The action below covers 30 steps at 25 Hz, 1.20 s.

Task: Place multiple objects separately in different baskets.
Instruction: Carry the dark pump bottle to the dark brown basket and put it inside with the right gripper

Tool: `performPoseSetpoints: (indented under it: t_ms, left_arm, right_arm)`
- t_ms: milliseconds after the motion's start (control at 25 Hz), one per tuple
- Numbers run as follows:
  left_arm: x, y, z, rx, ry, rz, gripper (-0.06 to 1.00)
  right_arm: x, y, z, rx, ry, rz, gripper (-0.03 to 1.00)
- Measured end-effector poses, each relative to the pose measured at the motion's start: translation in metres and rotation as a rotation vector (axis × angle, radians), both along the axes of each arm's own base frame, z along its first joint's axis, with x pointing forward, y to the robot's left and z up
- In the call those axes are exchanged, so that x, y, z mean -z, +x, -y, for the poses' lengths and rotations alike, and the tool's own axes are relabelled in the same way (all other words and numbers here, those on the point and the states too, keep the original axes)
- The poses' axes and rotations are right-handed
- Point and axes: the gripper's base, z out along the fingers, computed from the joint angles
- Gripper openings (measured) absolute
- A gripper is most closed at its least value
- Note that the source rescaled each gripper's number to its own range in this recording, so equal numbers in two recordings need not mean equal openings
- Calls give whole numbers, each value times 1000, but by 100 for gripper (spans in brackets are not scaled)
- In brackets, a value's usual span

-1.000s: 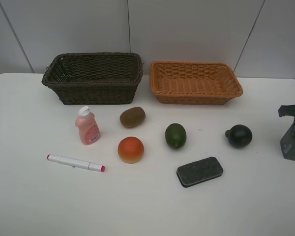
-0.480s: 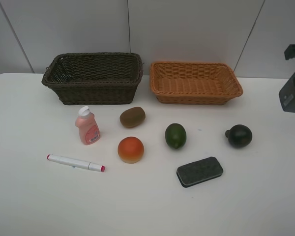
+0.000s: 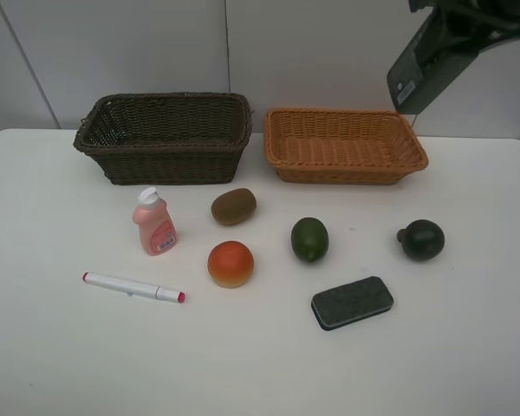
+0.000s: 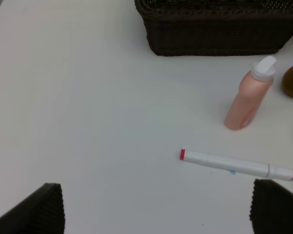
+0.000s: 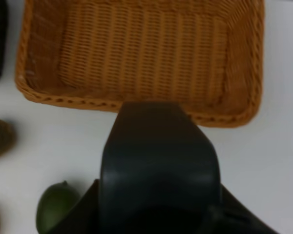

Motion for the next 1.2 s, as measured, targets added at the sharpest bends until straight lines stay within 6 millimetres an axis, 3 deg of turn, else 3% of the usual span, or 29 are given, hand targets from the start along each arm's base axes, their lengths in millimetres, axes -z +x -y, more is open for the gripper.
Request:
performPoseSetpoints:
  t_ms: [160, 480, 760, 920, 1200]
  left_arm:
    - [0, 0, 0, 0, 0, 0, 100]
    - [0, 0, 0, 0, 0, 0, 100]
    - [0, 0, 0, 0, 0, 0, 100]
    - [0, 0, 0, 0, 0, 0, 100]
    - [0, 0, 0, 0, 0, 0, 100]
  right_arm:
    - [10, 15, -39, -103, 18, 41, 1]
    - [52, 57, -123, -260, 54, 96, 1]
    - [89, 82, -193, -358, 128, 162, 1]
    - [114, 96, -216, -377, 164, 206, 1]
    - [169, 116, -232, -383, 192, 264, 1]
